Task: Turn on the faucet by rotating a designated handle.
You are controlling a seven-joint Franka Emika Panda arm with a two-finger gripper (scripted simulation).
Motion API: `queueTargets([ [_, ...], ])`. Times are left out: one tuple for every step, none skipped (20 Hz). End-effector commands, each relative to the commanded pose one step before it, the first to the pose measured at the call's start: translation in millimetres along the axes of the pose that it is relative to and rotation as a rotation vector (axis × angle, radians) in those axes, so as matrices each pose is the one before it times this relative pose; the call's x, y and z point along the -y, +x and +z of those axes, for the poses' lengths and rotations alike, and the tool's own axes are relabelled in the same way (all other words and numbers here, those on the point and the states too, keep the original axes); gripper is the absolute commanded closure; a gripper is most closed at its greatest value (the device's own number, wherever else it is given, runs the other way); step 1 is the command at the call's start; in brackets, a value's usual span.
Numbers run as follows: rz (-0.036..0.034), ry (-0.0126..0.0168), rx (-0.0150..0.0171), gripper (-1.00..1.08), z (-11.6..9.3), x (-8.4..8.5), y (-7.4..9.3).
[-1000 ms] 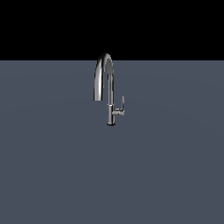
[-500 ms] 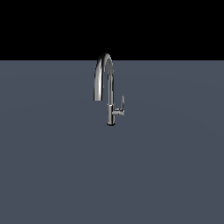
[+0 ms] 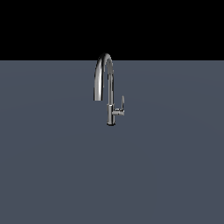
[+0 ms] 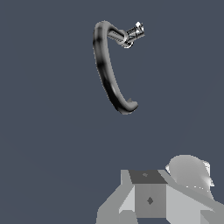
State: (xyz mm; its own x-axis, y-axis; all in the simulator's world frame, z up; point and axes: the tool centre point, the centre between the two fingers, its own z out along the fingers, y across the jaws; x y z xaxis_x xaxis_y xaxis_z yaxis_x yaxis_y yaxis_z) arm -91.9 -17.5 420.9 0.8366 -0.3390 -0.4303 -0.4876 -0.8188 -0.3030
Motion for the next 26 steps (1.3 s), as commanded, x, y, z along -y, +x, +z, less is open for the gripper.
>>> queueTargets([
  [0.04266,0.04389,0.03606,1.08,2.88,1.73,17.27],
  [0.01699,0.01755,0.01457,1.08,1.14,0.73,6.85],
  [0.01709,0.01769,0.01468,1.08,1.14,0.73,6.89],
  [0.0172,0.01783,0.0148,1.08,1.15,0.74,6.94],
  [0.01731,0.01798,0.01493,1.08,1.15,0.74,6.99],
  [0.01743,0.01813,0.01506,1.08,1.15,0.74,7.03],
  [0.01757,0.0183,0.0152,1.08,1.16,0.74,7.09],
  [0.01771,0.01847,0.01535,1.08,1.17,0.75,7.14],
  [0.01787,0.01866,0.01551,1.08,1.17,0.75,7.2],
  [0.01804,0.01886,0.01568,1.08,1.18,0.75,7.27],
  [0.01822,0.01906,0.01586,1.08,1.19,0.76,7.34],
  [0.01843,0.01929,0.01605,1.08,1.19,0.76,7.41],
  [0.01864,0.01952,0.01625,1.08,1.2,0.77,7.49],
  [0.01887,0.01977,0.01647,1.08,1.21,0.78,7.58],
  [0.01912,0.02003,0.0167,1.08,1.23,0.78,7.67],
  [0.01939,0.02031,0.01694,1.08,1.24,0.79,7.77],
  [0.01968,0.02061,0.01719,1.08,1.25,0.8,7.87],
  [0.01998,0.02092,0.01746,1.08,1.27,0.81,7.98],
  [0.02032,0.02126,0.01774,1.08,1.29,0.82,8.1],
  [0.02067,0.02161,0.01803,1.08,1.31,0.84,8.23],
  [0.02103,0.02198,0.01834,1.08,1.33,0.85,8.36],
  [0.02129,0.02223,0.01855,1.08,1.34,0.86,8.45],
  [0.02146,0.02239,0.01867,1.08,1.36,0.87,8.5],
  [0.02164,0.02255,0.01879,1.08,1.38,0.87,8.55],
  [0.02183,0.02271,0.01892,1.08,1.4,0.88,8.61],
  [0.02203,0.02289,0.01905,1.08,1.42,0.88,8.68],
])
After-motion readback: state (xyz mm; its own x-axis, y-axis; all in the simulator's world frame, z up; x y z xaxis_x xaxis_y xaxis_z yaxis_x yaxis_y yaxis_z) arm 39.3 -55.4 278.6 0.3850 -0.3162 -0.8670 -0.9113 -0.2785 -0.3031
